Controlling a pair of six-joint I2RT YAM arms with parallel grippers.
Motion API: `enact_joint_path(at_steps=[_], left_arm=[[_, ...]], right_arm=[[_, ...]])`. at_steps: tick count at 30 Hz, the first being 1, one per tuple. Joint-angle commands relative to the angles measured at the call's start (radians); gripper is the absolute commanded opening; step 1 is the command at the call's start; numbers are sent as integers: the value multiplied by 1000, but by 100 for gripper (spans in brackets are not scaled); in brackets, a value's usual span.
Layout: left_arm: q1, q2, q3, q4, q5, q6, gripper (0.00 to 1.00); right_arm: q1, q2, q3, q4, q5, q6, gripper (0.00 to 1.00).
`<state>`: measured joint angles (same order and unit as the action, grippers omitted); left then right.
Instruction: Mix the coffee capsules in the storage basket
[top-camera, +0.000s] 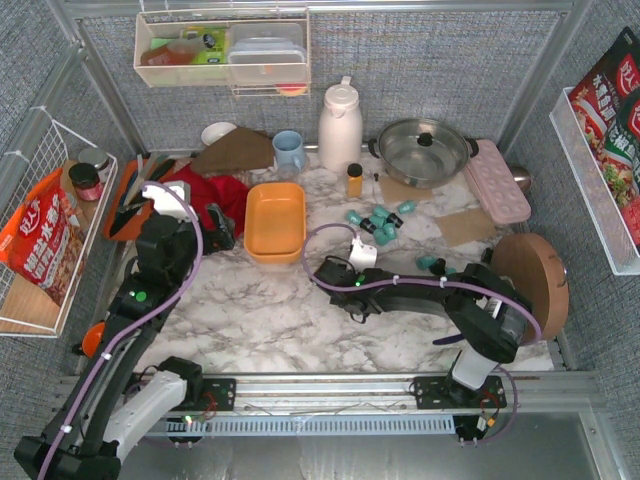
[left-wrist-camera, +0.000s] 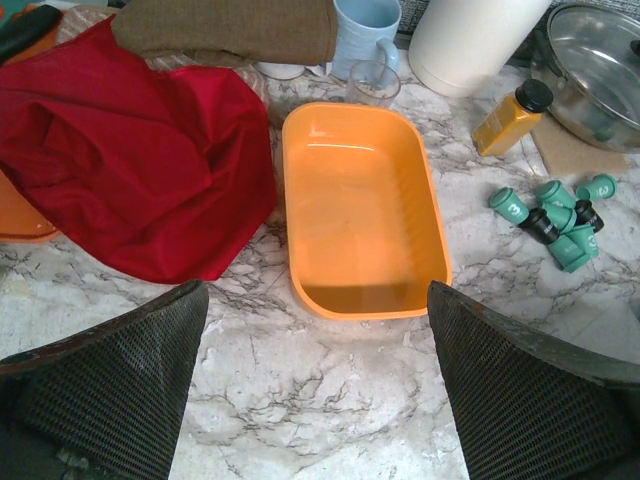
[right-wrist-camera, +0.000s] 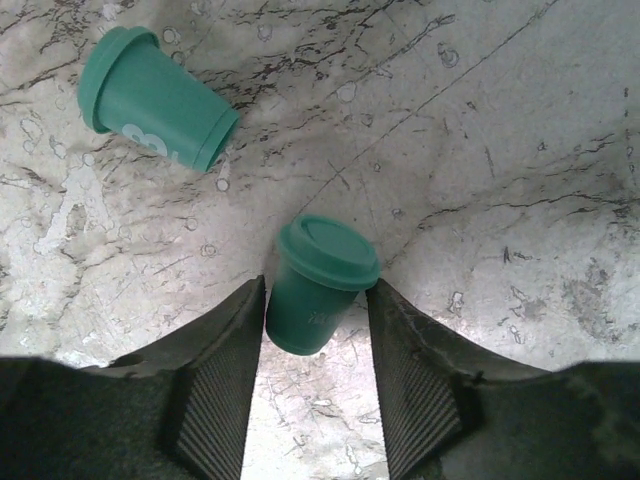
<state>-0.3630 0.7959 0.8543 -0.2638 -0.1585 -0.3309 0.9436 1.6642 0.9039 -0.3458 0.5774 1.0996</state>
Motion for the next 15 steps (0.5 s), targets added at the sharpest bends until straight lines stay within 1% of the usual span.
enact_joint_path(at_steps=[1,3,9,12,15], left_arm=[[1,-3,4,5,-7,-3,99],[1,-3,5,5,-6,-3,99],[1,-5,3,5,-7,-3,99],[1,-4,2,6,-6,-5,99],[1,-3,3,6,-8,-5,99]], right_arm=[[1,-9,3,-22,34,10,48],[1,-16,1,-27,40,6,45],[1,-39,-7,-45,58,-6,42],[1,-49,-14,-40,60,-20,35],[1,-54,-19,-38,59,-34,34]])
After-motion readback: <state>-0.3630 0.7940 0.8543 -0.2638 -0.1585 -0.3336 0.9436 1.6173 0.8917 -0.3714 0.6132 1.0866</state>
